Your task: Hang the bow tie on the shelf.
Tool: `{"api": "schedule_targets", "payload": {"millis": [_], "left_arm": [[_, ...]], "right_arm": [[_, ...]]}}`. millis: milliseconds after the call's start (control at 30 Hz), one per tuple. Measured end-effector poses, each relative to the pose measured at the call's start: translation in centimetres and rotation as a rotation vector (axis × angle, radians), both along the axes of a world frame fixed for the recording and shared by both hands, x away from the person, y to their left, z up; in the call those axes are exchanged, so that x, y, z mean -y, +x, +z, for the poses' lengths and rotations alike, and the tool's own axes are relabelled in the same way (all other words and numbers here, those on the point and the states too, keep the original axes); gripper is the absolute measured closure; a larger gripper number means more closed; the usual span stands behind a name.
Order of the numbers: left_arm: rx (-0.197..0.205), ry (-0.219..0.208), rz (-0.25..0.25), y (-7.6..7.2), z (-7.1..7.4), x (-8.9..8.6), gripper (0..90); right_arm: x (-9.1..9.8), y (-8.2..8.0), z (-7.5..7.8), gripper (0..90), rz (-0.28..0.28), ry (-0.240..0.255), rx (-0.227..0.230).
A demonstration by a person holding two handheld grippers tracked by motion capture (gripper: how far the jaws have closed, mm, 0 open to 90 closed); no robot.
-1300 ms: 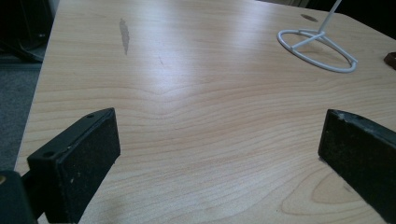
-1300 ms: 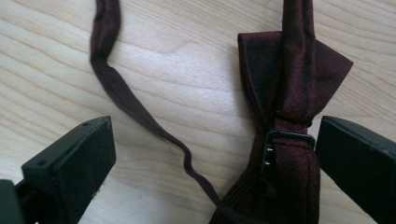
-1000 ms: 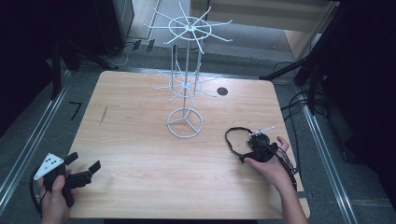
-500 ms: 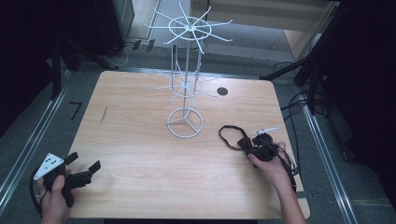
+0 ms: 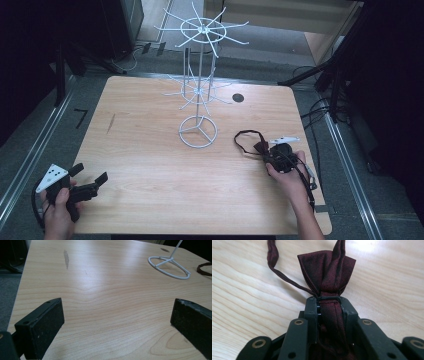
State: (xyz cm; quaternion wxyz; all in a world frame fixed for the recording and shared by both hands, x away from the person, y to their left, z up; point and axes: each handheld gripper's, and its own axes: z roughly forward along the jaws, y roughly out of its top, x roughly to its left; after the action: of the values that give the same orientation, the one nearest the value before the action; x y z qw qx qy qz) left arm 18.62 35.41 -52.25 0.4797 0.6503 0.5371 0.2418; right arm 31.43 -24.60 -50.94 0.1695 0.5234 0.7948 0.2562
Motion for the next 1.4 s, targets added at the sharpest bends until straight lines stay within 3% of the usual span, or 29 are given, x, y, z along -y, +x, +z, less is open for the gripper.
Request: {"api": "schedule_targets", "payload": {"millis": [600, 1000, 1200, 1400], "left_arm": [[0.001, -0.002, 0.000, 0.0, 0.0, 0.0, 0.0], [0.001, -0.001, -0.002, 0.0, 0.0, 0.0, 0.0], [0.000, 0.001, -0.002, 0.0, 0.0, 0.0, 0.0], [0.000, 0.001, -0.002, 0.0, 0.0, 0.0, 0.0]], "right_arm": [[-0.7, -1.4, 2.1, 73.3, 0.026, 0.102, 0.188], [-1.1, -2.2, 3.2, 73.3, 0.045, 0.127, 0.291], [-1.4, -2.5, 3.7, 73.3, 0.055, 0.146, 0.317], [-1.8, -3.0, 4.5, 73.3, 0.062, 0.171, 0.384]]}}
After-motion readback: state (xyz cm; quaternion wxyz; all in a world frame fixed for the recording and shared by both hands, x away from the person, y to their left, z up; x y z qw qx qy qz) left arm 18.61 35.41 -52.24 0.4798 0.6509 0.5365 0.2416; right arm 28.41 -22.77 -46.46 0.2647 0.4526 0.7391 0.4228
